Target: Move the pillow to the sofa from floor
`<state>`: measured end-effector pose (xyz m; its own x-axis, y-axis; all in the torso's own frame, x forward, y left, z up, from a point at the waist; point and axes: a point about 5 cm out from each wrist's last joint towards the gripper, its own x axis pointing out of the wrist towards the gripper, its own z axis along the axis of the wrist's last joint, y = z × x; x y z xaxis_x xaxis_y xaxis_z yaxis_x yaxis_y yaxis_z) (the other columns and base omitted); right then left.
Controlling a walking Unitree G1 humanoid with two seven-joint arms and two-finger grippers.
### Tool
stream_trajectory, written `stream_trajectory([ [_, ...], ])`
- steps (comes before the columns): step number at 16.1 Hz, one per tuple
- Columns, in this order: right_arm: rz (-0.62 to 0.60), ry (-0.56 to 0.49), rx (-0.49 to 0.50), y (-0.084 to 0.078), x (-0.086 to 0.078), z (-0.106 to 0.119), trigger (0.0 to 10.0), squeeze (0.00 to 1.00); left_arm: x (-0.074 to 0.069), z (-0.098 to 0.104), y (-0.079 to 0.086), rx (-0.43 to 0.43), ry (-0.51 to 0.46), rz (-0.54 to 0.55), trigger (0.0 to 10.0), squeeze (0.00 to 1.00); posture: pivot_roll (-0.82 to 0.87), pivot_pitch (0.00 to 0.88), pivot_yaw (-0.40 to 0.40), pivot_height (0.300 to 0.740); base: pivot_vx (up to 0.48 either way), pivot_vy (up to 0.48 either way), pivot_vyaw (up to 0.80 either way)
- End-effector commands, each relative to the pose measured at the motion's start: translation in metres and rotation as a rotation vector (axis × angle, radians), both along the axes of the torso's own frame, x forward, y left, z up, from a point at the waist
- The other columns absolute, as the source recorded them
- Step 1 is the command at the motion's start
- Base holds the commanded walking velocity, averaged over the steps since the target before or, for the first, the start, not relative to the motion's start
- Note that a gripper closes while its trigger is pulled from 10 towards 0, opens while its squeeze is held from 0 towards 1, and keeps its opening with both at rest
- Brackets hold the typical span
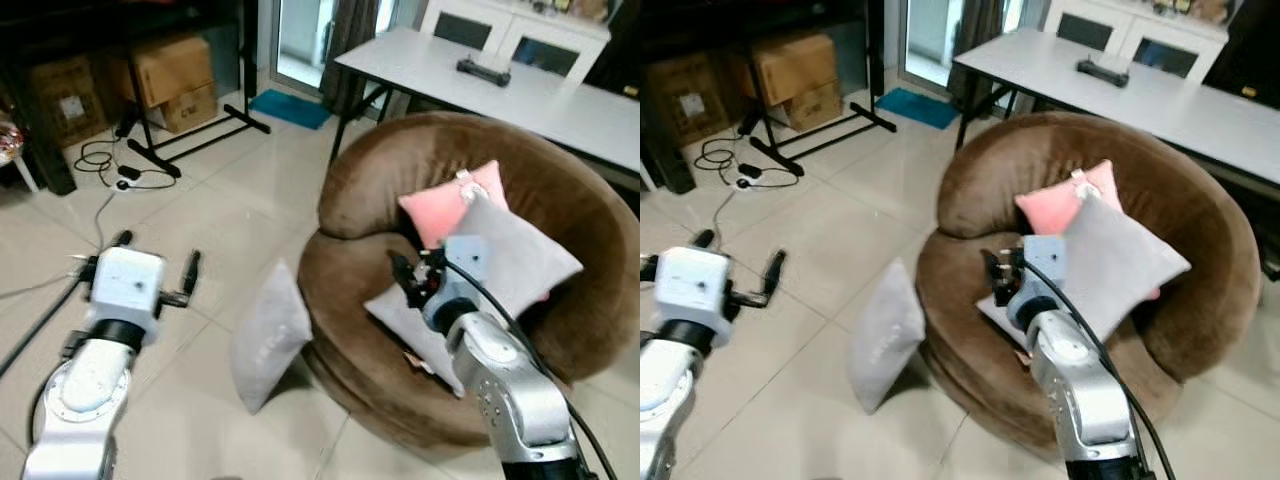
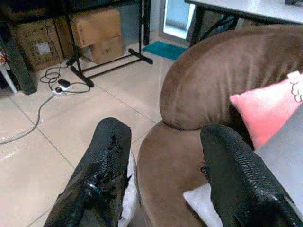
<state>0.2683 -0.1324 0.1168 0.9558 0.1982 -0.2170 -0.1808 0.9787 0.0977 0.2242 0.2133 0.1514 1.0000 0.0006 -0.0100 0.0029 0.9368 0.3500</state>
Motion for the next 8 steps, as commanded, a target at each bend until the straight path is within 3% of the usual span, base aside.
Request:
stream_trajectory([
  [1, -0.043, -0.010, -0.021, -0.0131, 0.0011, 0.0022, 10.0, 0.00, 0.0018, 0.0039, -0.0083, -0.027, -0.024, -0.025, 10.0, 0.00, 0.07, 0.000, -0.104, 0.740, 0.000, 0.000, 0.00],
  [6, -0.007, -0.014, -0.009, -0.0042, 0.0010, 0.0035, 10.0, 0.00, 0.0047, 0.0054, -0.0052, -0.069, -0.026, -0.015, 10.0, 0.00, 0.08, 0.000, -0.102, 0.740, 0.049, 0.000, 0.78],
  [8, -0.033, -0.019, -0.011, -0.0061, 0.0022, 0.0029, 10.0, 0.00, 0.0044, 0.0045, -0.0054, -0.067, -0.020, -0.021, 10.0, 0.00, 0.08, 0.000, -0.101, 0.740, 0.247, 0.000, 0.00],
])
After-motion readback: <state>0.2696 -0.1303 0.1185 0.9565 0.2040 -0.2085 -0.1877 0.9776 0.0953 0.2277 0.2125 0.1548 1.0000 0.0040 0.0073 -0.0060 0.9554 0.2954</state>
